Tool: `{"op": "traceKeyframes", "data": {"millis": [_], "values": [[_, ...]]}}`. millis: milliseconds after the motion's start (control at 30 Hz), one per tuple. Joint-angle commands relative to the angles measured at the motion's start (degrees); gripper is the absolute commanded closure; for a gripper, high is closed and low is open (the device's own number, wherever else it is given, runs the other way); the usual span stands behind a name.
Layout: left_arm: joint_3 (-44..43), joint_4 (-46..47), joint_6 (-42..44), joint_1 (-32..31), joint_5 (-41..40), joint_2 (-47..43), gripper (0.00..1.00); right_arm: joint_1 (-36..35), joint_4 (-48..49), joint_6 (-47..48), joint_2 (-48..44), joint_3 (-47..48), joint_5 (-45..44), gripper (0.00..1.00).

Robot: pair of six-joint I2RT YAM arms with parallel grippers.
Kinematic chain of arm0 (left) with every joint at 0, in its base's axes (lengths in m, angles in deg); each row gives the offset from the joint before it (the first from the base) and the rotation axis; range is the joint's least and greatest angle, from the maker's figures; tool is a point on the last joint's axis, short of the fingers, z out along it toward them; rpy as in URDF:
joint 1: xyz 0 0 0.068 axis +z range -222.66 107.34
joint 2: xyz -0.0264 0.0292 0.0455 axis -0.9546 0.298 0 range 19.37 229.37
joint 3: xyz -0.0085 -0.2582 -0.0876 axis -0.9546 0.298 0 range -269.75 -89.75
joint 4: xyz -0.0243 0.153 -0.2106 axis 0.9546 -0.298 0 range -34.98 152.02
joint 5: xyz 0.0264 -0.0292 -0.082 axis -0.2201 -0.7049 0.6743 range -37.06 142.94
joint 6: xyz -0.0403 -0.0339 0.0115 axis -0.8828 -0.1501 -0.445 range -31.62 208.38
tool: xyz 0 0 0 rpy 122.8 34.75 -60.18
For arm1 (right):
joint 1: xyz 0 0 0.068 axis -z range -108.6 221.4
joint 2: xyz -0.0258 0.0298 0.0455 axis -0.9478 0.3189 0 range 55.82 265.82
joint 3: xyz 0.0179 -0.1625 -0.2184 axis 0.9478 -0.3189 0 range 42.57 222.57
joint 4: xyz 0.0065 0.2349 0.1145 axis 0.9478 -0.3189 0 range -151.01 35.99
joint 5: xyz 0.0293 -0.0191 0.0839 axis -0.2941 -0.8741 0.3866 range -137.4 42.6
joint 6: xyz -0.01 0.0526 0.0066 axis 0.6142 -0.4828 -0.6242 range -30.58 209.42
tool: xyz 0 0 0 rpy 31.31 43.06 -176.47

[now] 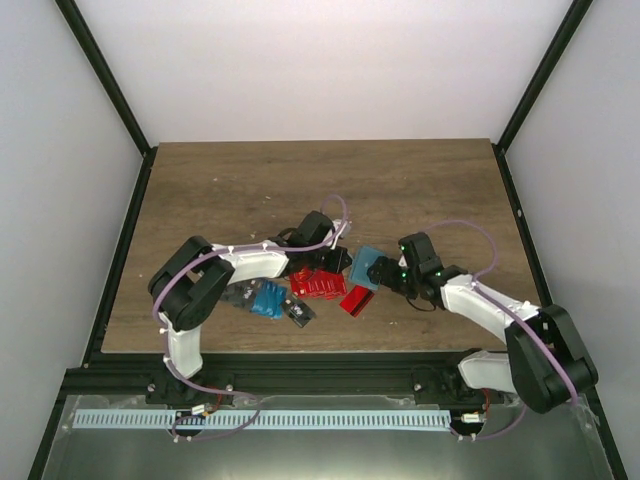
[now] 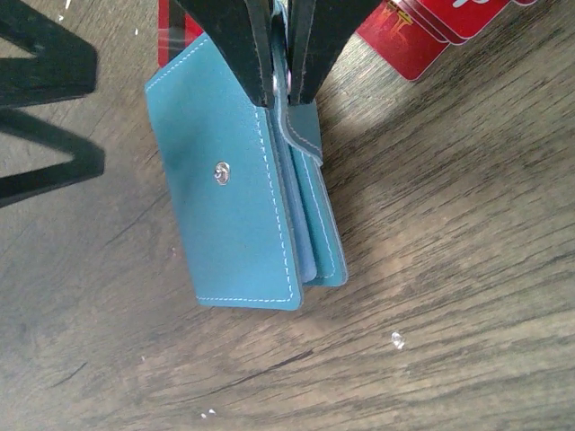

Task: Put the credit cards into the card holder

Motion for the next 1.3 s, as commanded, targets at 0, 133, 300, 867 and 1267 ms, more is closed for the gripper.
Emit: {"op": "traceKeyframes", "data": {"millis": [0,133,300,867,1267], "values": [[-0.1,2.7,-1.7,-0.3,0.7,1.0,0.96,-0.1,-7.0,3.2,-0.2,7.0,-3.3,0.12],[1.3,4.7,-2.6,-0.6,2.2,0.1,0.96,-3.1,-13.8,2.9,0.6,11.9,-8.9,0.0],[3.9,8.0,-1.7,-1.5,3.6,-2.3,0.96,-7.8,-19.9,0.5,6.5,18.1,-15.4,0.0],[6.7,10.1,-0.7,-2.0,5.3,-6.2,0.96,-10.8,-26.1,2.5,16.9,25.7,-19.8,0.09],[6.7,8.8,0.4,-2.0,3.1,-6.9,0.96,-10.7,-30.1,3.5,17.9,27.1,-26.7,0.26]]}}
